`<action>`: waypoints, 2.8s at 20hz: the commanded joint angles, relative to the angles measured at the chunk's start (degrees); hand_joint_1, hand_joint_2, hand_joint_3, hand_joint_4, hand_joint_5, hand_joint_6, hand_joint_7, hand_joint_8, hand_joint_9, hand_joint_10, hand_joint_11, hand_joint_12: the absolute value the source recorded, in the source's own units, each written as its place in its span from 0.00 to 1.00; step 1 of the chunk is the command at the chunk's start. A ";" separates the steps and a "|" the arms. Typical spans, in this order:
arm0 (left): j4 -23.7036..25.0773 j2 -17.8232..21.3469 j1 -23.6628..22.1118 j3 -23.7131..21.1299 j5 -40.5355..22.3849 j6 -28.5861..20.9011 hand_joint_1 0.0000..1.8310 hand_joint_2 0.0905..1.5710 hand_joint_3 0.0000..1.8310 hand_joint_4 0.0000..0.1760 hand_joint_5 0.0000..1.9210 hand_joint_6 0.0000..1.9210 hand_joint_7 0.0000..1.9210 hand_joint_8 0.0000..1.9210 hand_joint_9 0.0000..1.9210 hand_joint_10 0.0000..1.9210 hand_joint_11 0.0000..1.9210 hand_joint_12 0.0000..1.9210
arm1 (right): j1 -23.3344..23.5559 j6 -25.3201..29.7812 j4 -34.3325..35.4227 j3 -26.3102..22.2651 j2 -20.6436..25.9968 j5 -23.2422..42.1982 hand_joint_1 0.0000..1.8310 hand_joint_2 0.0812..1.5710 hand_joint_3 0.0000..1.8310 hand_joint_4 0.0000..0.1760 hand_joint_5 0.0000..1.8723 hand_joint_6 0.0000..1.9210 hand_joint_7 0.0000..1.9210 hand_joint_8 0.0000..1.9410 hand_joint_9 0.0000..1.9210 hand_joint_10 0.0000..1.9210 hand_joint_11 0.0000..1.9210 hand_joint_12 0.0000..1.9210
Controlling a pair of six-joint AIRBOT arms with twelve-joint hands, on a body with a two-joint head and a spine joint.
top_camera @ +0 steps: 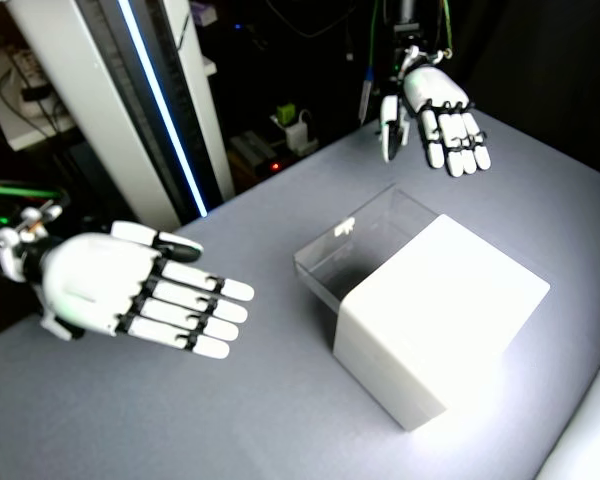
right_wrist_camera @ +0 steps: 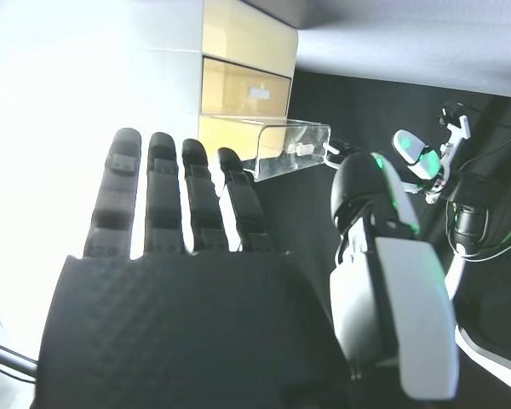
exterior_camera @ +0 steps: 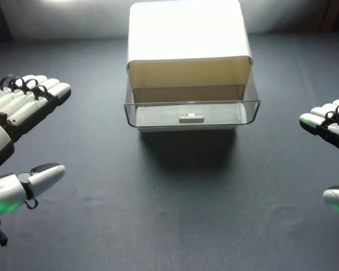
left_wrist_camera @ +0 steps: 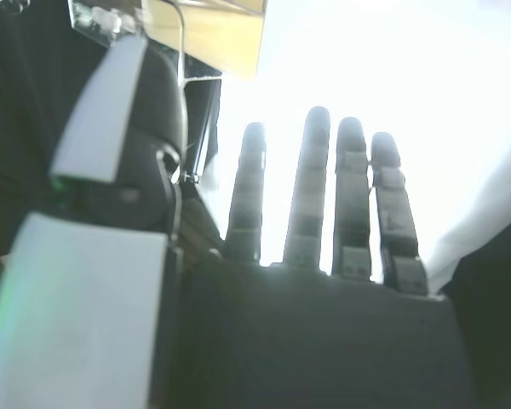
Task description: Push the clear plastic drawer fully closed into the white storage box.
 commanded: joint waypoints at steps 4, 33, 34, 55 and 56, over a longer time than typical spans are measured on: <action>-0.32 -0.19 -0.17 0.00 -7.46 -0.33 0.20 0.75 0.00 0.08 0.00 0.00 0.00 0.00 0.00 0.00 0.00 0.00 | 0.23 1.13 -0.67 0.00 0.28 6.75 0.04 0.85 0.00 0.00 0.00 0.00 0.00 0.00 0.00 0.00 0.00 0.00; -5.36 0.02 2.52 -0.40 -11.42 -0.13 0.41 0.81 0.00 0.11 0.00 0.00 0.00 0.00 0.00 0.00 0.00 0.00 | 19.49 20.55 -25.57 11.31 -17.49 -4.91 0.15 0.89 0.00 0.00 0.00 0.00 0.00 0.00 0.00 0.00 0.00 0.00; -5.36 0.01 2.52 -0.38 -11.42 -0.13 0.40 0.81 0.00 0.15 0.00 0.00 0.00 0.00 0.00 0.00 0.00 0.00 | 20.03 20.55 -25.82 11.53 -17.75 -5.04 0.15 0.89 0.00 0.00 0.00 0.00 0.00 0.00 0.00 0.00 0.00 0.00; -5.47 -0.07 2.62 -0.21 -11.35 -0.14 0.41 0.80 0.00 0.02 0.00 0.00 0.00 0.00 0.00 0.00 0.00 0.00 | 26.63 13.31 -22.89 15.15 -19.98 -8.86 0.08 0.91 0.00 0.00 0.00 0.00 0.00 0.00 0.00 0.00 0.00 0.00; -5.47 -0.09 2.62 -0.20 -11.35 -0.14 0.41 0.80 0.00 0.04 0.00 0.00 0.00 0.00 0.00 0.00 0.00 0.00 | 26.92 13.19 -22.53 15.70 -20.37 -9.31 0.11 0.90 0.00 0.00 0.00 0.00 0.00 0.00 0.00 0.00 0.00 0.00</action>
